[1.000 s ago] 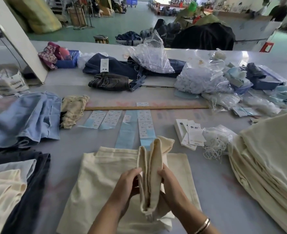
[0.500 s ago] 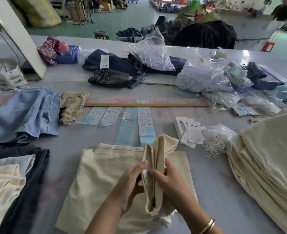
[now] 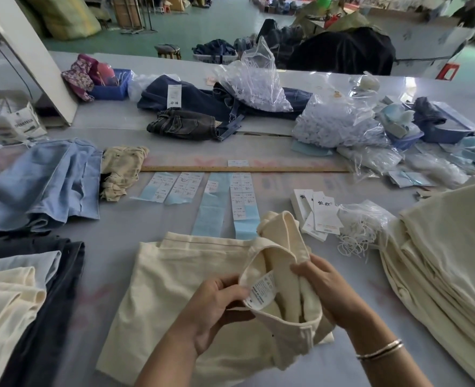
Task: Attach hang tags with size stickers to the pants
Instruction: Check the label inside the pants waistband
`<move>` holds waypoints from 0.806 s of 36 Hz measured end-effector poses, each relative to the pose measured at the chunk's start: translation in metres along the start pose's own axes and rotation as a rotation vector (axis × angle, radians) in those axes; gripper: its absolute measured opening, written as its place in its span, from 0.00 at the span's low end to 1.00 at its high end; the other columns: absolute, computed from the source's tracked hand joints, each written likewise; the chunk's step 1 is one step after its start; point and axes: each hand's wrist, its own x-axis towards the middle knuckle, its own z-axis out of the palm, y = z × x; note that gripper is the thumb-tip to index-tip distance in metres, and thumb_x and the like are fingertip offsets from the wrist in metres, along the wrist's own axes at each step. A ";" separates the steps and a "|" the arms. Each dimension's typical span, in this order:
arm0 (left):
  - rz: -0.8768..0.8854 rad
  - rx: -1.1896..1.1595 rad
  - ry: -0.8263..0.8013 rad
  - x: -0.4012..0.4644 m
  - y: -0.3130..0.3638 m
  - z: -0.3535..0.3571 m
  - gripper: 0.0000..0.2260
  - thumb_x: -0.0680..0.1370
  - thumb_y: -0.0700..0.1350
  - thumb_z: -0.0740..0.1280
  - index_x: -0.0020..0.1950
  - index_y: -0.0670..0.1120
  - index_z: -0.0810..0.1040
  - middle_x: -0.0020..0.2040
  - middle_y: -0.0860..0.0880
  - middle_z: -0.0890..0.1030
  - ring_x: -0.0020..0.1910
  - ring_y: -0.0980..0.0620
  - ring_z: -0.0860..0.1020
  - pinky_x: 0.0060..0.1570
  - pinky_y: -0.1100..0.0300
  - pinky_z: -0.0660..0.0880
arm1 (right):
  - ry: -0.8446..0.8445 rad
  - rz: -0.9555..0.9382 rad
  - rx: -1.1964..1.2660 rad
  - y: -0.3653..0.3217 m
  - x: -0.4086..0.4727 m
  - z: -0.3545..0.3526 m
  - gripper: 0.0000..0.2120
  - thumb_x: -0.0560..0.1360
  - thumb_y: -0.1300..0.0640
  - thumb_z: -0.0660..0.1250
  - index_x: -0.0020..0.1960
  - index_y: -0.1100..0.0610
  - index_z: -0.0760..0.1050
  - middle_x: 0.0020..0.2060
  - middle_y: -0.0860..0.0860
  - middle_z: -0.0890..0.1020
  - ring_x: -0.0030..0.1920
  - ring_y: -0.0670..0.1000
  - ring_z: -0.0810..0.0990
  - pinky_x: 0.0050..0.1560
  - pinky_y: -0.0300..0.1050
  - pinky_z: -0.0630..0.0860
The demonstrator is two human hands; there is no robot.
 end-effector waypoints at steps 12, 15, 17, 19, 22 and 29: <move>0.066 0.063 -0.040 -0.007 0.004 0.008 0.13 0.67 0.40 0.68 0.50 0.44 0.85 0.46 0.43 0.85 0.37 0.54 0.81 0.32 0.65 0.76 | 0.032 -0.021 0.015 -0.011 0.011 -0.015 0.07 0.75 0.68 0.59 0.41 0.65 0.76 0.32 0.57 0.79 0.31 0.51 0.78 0.30 0.39 0.75; 0.076 0.079 -0.057 -0.008 0.003 0.009 0.13 0.68 0.40 0.69 0.51 0.44 0.85 0.47 0.43 0.85 0.39 0.55 0.81 0.34 0.65 0.76 | 0.050 0.019 0.027 -0.007 0.015 -0.017 0.06 0.74 0.67 0.60 0.43 0.65 0.75 0.35 0.58 0.78 0.33 0.52 0.78 0.32 0.41 0.75; 0.070 0.087 -0.064 -0.008 0.001 0.009 0.14 0.68 0.40 0.69 0.52 0.44 0.84 0.47 0.44 0.85 0.39 0.55 0.81 0.35 0.65 0.76 | 0.079 0.048 0.035 -0.004 0.018 -0.019 0.05 0.74 0.67 0.60 0.44 0.64 0.75 0.39 0.60 0.76 0.37 0.54 0.77 0.35 0.44 0.74; 0.064 0.094 -0.059 -0.007 0.000 0.009 0.15 0.68 0.40 0.69 0.53 0.44 0.83 0.47 0.44 0.85 0.40 0.56 0.81 0.35 0.65 0.76 | 0.094 0.069 0.042 -0.002 0.021 -0.020 0.06 0.74 0.67 0.60 0.41 0.64 0.74 0.40 0.60 0.74 0.36 0.53 0.76 0.35 0.43 0.73; 0.058 0.105 -0.059 -0.006 -0.002 0.009 0.16 0.68 0.41 0.69 0.55 0.44 0.82 0.48 0.44 0.85 0.41 0.56 0.82 0.36 0.66 0.75 | 0.087 0.092 0.056 0.000 0.025 -0.021 0.08 0.74 0.67 0.58 0.37 0.63 0.71 0.35 0.58 0.73 0.30 0.50 0.76 0.31 0.41 0.73; 0.056 0.131 -0.069 -0.004 -0.005 0.012 0.17 0.68 0.41 0.68 0.56 0.43 0.81 0.47 0.45 0.85 0.41 0.56 0.81 0.36 0.65 0.76 | 0.082 0.091 0.092 0.010 0.032 -0.029 0.05 0.73 0.66 0.57 0.44 0.66 0.71 0.39 0.61 0.74 0.37 0.56 0.74 0.39 0.47 0.71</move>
